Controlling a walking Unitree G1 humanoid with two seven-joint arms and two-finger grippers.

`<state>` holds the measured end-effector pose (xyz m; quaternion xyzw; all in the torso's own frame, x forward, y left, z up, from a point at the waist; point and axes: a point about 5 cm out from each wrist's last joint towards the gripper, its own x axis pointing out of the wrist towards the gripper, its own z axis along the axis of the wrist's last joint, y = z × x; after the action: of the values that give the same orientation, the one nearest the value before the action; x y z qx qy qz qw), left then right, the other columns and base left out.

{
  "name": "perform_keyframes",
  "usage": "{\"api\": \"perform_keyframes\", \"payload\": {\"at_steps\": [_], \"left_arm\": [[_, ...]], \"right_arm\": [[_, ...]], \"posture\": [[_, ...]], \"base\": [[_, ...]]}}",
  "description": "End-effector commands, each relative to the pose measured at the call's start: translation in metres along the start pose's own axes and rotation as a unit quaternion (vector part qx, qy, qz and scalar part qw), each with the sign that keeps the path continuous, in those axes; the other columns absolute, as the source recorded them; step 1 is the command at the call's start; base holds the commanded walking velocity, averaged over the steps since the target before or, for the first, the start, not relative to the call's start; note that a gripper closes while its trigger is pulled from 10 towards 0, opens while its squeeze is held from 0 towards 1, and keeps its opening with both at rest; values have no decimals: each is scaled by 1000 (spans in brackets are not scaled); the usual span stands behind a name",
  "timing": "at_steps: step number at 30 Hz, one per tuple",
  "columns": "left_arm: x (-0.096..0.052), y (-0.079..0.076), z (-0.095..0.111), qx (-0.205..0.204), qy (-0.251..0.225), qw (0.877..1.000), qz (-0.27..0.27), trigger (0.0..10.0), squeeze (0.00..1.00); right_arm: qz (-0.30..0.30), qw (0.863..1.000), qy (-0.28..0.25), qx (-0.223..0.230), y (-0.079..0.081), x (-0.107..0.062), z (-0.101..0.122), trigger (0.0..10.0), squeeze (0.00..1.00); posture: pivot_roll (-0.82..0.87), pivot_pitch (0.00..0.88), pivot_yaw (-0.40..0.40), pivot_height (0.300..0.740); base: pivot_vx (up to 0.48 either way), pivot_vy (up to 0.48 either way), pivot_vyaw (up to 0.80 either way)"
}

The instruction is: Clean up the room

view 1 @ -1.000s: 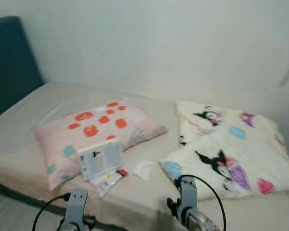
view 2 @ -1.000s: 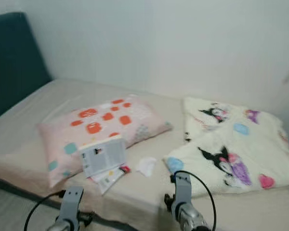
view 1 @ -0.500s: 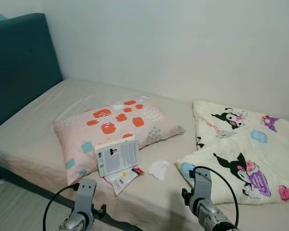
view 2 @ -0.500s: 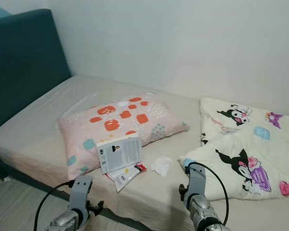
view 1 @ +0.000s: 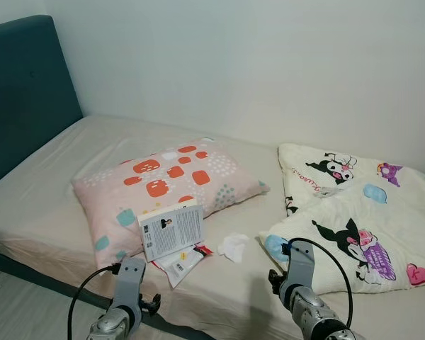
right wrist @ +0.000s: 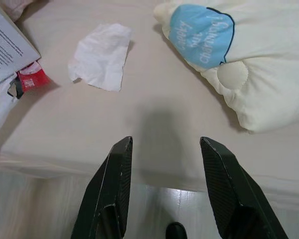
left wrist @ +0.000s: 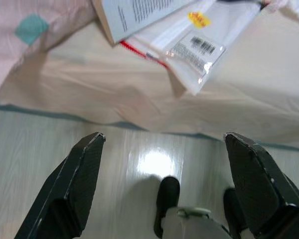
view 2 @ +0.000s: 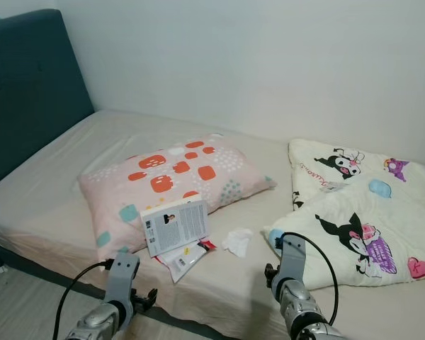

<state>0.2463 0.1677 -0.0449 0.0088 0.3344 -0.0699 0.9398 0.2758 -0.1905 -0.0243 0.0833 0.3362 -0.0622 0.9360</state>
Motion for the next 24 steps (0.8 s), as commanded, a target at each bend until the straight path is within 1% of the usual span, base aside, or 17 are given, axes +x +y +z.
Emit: {"api": "perform_keyframes", "payload": {"at_steps": [1, 4, 6, 7, 8, 11, 14, 18, 19, 20, 21, 22, 23, 24], "left_arm": [[2, -4, 7, 8, -16, 1000, -4, 10000, 0], [3, -5, 12, 12, -27, 1000, -5, 10000, 0], [5, -9, 23, 29, -52, 998, -13, 10000, 0], [5, -9, 23, 29, -52, 998, -13, 10000, 0], [7, -13, 33, 47, -71, 996, -21, 10000, 0], [9, -19, 41, 70, -88, 993, -31, 10000, 0], [10, -24, 46, 84, -98, 991, -38, 10000, 0], [11, -38, 56, 131, -121, 982, -57, 10000, 0], [11, -38, 56, 131, -121, 982, -57, 10000, 0], [11, -41, 58, 145, -127, 979, -60, 10000, 0], [11, -41, 58, 145, -127, 979, -60, 10000, 0], [12, -48, 63, 173, -142, 973, -61, 10000, 0], [12, -48, 63, 173, -142, 973, -61, 10000, 0], [12, -53, 68, 194, -160, 966, -58, 10000, 0]], "right_arm": [[-1, 1000, -14, 7, -4, 0, 6, 10000, 0], [1, 1000, -16, 7, -3, 0, 7, 10000, 0], [4, 1000, -16, 8, -3, 0, 7, 10000, 0], [4, 1000, -16, 8, -3, 0, 7, 10000, 0], [5, 1000, -16, 9, -2, 0, 7, 10000, 0], [7, 1000, -16, 10, -2, 0, 7, 10000, 0], [8, 1000, -16, 10, -1, 0, 6, 10000, 0], [10, 1000, -16, 14, 1, 0, 3, 10000, 0], [10, 1000, -16, 14, 1, 0, 3, 10000, 0], [10, 1000, -16, 15, 1, 0, 2, 10000, 0], [10, 1000, -16, 15, 1, 0, 2, 10000, 0], [10, 1000, -16, 17, 2, -1, 0, 10000, 0], [10, 1000, -16, 17, 2, -1, 0, 10000, 0], [10, 1000, -16, 19, 2, -1, -1, 10000, 0]], "posture": [[134, 0, -82, 670], [134, 0, -82, 660], [137, 0, -83, 650], [137, 0, -83, 650], [136, 0, -82, 640], [136, 0, -81, 625], [135, 0, -78, 615], [133, 0, -72, 595], [133, 0, -72, 595], [132, 0, -70, 590], [132, 0, -70, 590], [130, 0, -66, 580], [130, 0, -66, 580], [129, 0, -65, 570]], "base": [[0, 0, 0], [0, 0, 0], [0, 0, 0], [0, 0, 0], [0, 0, 0], [0, 0, 0], [0, 0, 0], [0, 0, 0], [0, 0, 0], [0, 0, 0], [0, 0, 0], [0, 0, 0], [0, 0, 0], [0, 0, 0]]}}
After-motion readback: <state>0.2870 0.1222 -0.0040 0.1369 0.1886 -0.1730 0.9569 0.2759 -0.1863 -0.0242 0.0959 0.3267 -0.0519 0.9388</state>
